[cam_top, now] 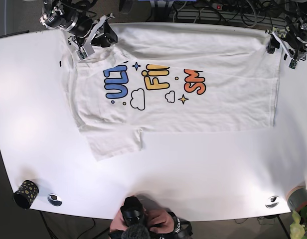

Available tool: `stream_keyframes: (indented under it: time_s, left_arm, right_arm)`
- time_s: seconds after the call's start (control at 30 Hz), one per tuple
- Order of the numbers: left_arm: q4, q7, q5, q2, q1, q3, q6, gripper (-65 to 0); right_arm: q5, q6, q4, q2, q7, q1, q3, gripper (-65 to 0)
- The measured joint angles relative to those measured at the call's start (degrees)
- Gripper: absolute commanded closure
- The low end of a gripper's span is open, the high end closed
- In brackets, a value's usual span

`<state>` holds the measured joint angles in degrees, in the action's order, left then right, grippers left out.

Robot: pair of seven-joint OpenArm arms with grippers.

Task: Fold the T-shirt properly
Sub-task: 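Move the right gripper along the shirt side to the sleeve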

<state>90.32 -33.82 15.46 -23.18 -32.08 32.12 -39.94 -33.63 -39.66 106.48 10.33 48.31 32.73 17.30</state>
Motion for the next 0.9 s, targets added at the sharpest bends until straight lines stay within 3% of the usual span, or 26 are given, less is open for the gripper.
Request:
stream_keyframes:
  time_s: [0.63, 0.77, 0.9]
  left_arm:
    - [0.0, 0.0, -0.02, -0.04, 0.0, 0.04, 0.0, -37.9]
    - [0.07, -0.02, -0.07, 0.0, 0.0, 0.04, 0.0, -37.9]
    - [0.02, 0.0, -0.22, -0.11, 0.02, 0.04, 0.0, -37.9]
  right_arm:
    - [0.33, 0.2, -12.74, 2.56, 1.14, -20.96, -3.54, -16.0]
    - [-0.17, 0.2, -10.4, 5.53, 5.35, -22.51, -2.34, -16.0]
    - [-0.33, 0.15, -5.25, 5.53, 6.34, -20.46, 1.51, -16.0]
